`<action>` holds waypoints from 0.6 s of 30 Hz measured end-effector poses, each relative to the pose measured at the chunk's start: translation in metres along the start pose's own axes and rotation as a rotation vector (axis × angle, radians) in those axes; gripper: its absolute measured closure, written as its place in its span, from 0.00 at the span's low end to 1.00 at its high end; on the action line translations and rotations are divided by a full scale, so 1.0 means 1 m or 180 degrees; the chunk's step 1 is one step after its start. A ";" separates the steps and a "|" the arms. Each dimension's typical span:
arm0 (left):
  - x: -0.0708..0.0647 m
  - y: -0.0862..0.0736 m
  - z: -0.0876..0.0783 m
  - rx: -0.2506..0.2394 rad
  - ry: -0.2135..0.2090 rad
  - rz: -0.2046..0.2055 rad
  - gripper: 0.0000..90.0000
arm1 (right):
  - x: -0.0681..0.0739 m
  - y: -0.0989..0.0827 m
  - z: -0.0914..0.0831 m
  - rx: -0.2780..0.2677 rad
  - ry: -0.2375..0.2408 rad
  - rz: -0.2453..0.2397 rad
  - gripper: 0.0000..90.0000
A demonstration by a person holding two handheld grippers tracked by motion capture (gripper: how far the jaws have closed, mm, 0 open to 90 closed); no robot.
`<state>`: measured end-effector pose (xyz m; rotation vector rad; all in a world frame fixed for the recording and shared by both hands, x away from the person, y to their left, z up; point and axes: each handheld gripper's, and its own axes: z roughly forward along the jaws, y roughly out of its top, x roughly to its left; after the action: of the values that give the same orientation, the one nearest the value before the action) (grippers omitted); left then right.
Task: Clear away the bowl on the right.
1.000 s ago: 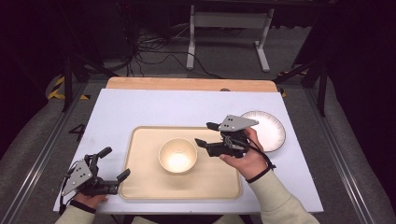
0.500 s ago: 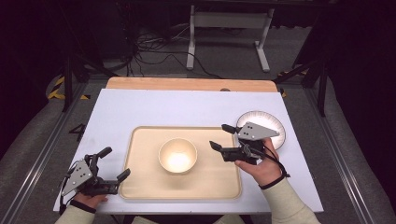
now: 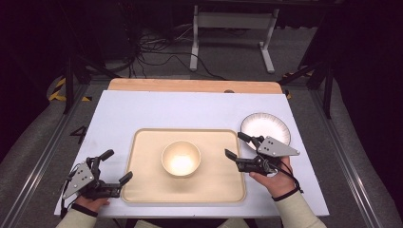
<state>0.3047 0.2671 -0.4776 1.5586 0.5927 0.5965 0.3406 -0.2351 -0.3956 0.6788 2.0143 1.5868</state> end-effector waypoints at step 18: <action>0.000 0.000 0.000 -0.0005 0.0002 0.0001 0.00 | 0.001 -0.042 -0.001 -0.0224 -0.0046 -0.0005 0.25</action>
<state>0.3047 0.2669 -0.4776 1.5572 0.5924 0.5976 0.3352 -0.2435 -0.4363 0.6601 1.9383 1.6391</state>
